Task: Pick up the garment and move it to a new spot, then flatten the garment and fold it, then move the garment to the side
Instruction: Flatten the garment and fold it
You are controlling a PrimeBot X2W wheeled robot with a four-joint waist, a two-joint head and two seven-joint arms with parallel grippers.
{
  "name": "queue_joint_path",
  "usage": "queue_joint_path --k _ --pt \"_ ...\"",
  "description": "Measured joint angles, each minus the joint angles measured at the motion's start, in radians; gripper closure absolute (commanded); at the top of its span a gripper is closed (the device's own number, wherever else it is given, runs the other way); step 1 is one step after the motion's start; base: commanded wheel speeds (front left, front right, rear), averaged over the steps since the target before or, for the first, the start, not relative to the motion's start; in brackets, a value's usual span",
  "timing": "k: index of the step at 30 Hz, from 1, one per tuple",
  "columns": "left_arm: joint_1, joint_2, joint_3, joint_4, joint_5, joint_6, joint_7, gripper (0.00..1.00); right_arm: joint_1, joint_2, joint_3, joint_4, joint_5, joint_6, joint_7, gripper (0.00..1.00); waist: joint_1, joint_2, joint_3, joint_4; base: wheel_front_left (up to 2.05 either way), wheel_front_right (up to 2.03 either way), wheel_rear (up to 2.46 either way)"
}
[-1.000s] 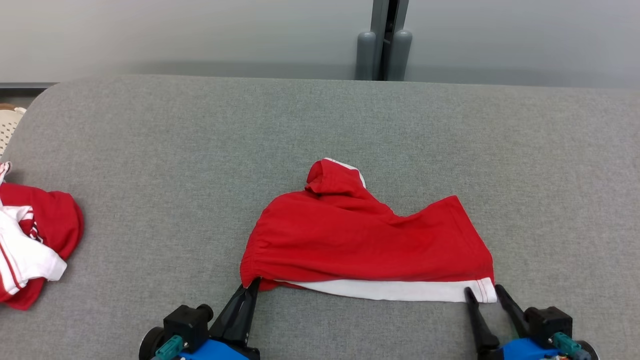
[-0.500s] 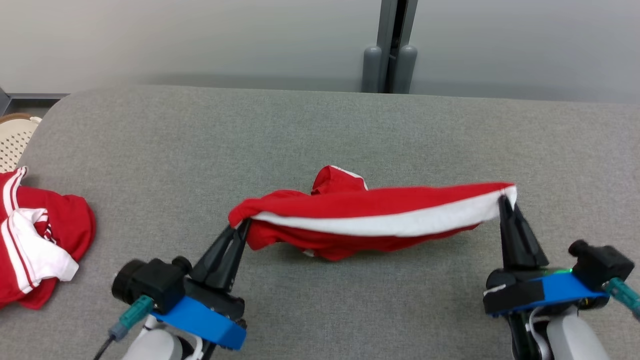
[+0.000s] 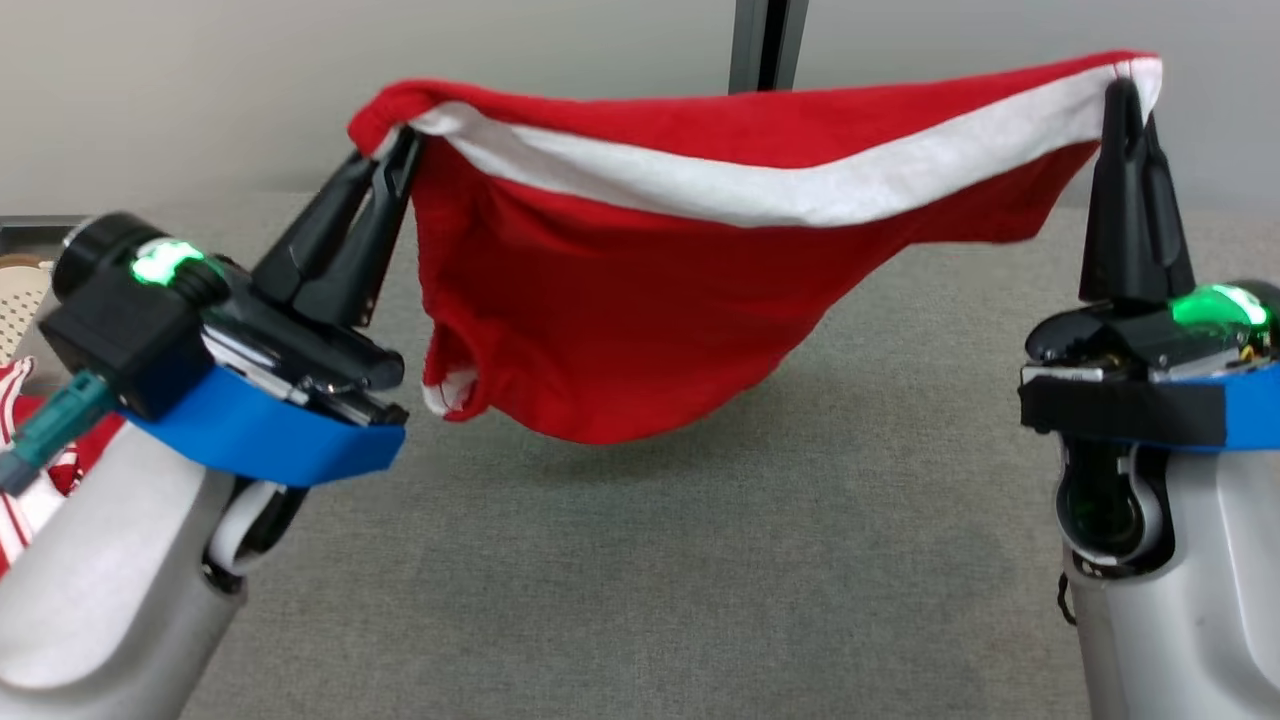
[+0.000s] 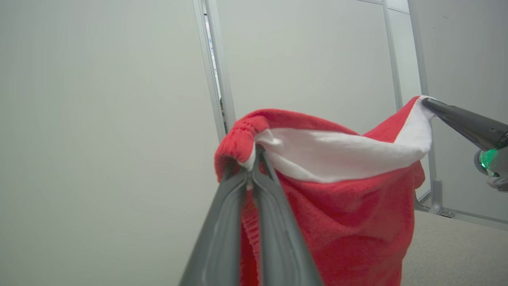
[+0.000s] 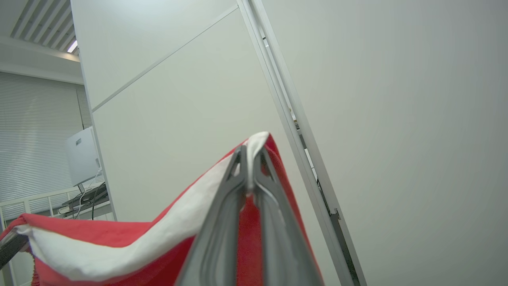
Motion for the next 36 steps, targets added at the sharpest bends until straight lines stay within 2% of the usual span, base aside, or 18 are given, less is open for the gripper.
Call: queue_joint_path --k 4,10,16,21,24,26,36 --pt "-0.11 0.037 -0.036 0.03 -0.051 0.0 0.0 1.0 -0.087 0.0 -0.001 0.008 -0.006 0.0 0.0 1.0 0.0 0.0 0.033 -0.018 0.0 0.0 0.0" --pt "-0.276 0.037 -0.084 0.127 -0.085 0.0 0.0 1.0 -0.265 0.001 -0.006 0.093 -0.064 0.0 0.0 1.0 0.0001 0.0 0.122 -0.044 0.0 0.0 0.0" --pt "-0.46 -0.019 -0.062 0.233 -0.097 0.0 0.0 1.0 -0.488 0.001 -0.029 0.214 -0.135 0.0 0.0 1.0 0.0003 0.0 0.226 -0.065 0.0 0.0 0.0" --pt "-0.529 -0.084 0.018 0.262 -0.115 0.0 0.0 1.0 -0.585 -0.001 -0.07 0.241 -0.139 0.0 0.0 1.0 0.0003 0.0 0.275 -0.061 0.0 0.0 0.0" --pt "-0.496 -0.095 0.025 0.277 -0.117 0.0 0.0 1.0 -0.564 0.0 -0.067 0.235 -0.138 0.0 0.0 1.0 0.0003 0.0 0.279 -0.061 0.0 0.0 0.0" --pt "-0.417 -0.104 0.02 0.292 -0.127 0.0 0.0 1.0 -0.502 0.0 -0.067 0.236 -0.125 0.0 0.0 1.0 0.0002 0.0 0.27 -0.062 0.0 0.0 0.0" --pt "0.053 -0.16 -0.101 0.363 -0.285 0.0 0.0 1.0 -0.006 0.001 -0.074 0.312 -0.048 0.0 0.0 1.0 0.0 0.0 0.185 -0.057 0.0 0.0 0.0"
